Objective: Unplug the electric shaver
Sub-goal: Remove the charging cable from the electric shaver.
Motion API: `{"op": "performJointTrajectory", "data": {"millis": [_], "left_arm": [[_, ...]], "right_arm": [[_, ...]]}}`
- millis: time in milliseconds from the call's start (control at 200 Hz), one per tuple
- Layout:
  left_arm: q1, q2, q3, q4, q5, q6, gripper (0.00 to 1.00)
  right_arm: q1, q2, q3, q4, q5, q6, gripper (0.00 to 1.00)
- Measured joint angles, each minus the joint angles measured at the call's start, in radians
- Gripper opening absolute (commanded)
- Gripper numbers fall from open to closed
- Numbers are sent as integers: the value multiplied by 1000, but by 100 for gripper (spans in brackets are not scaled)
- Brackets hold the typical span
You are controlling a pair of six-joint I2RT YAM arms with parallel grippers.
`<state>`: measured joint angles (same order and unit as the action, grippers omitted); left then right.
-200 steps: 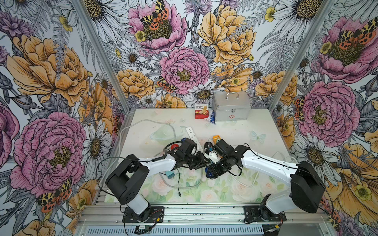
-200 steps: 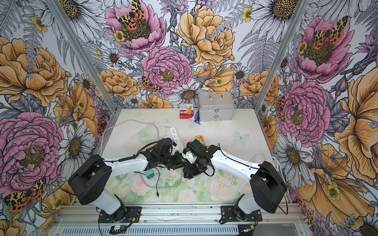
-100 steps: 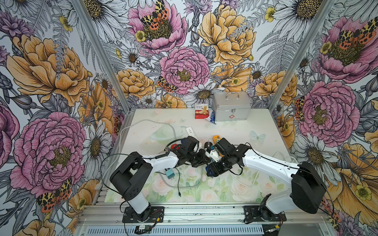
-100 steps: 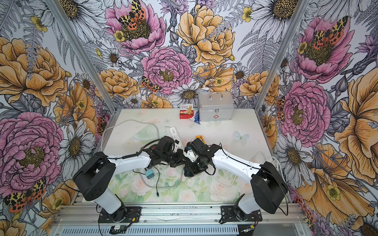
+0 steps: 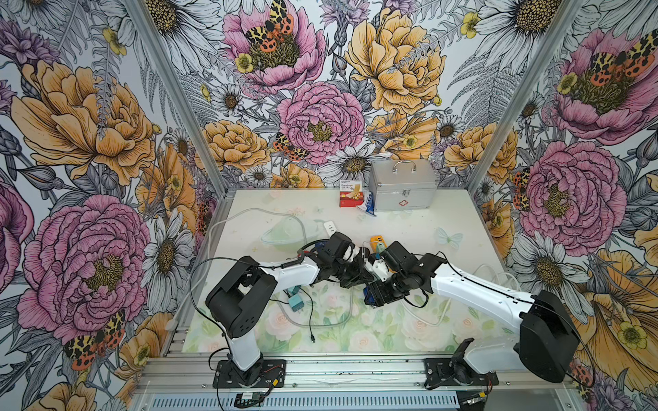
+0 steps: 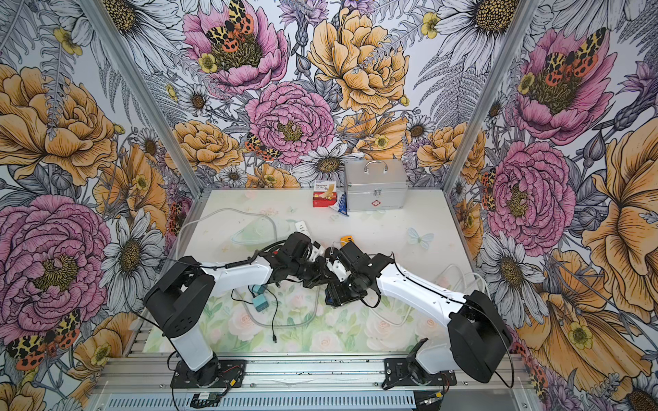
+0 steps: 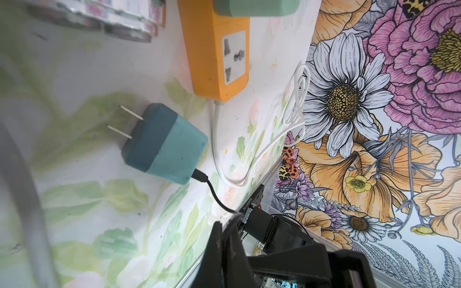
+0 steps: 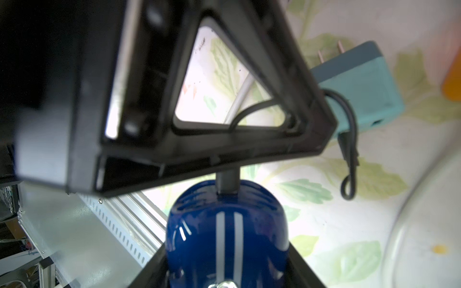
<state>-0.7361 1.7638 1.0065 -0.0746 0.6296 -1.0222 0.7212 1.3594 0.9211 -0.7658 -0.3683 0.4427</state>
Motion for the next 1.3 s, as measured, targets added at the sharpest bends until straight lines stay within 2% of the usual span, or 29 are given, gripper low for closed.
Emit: {"op": "performJointTrajectory", "data": {"millis": [445, 796, 1301], "left_arm": [[-5, 90, 104, -87, 62, 39, 0], [-8, 110, 122, -154, 98, 80, 0], [1, 112, 128, -184, 97, 103, 0]], "right_arm": [[20, -48, -11, -29, 90, 29, 25], [79, -48, -11, -51, 156, 10, 21], [93, -50, -16, -32, 167, 37, 18]]}}
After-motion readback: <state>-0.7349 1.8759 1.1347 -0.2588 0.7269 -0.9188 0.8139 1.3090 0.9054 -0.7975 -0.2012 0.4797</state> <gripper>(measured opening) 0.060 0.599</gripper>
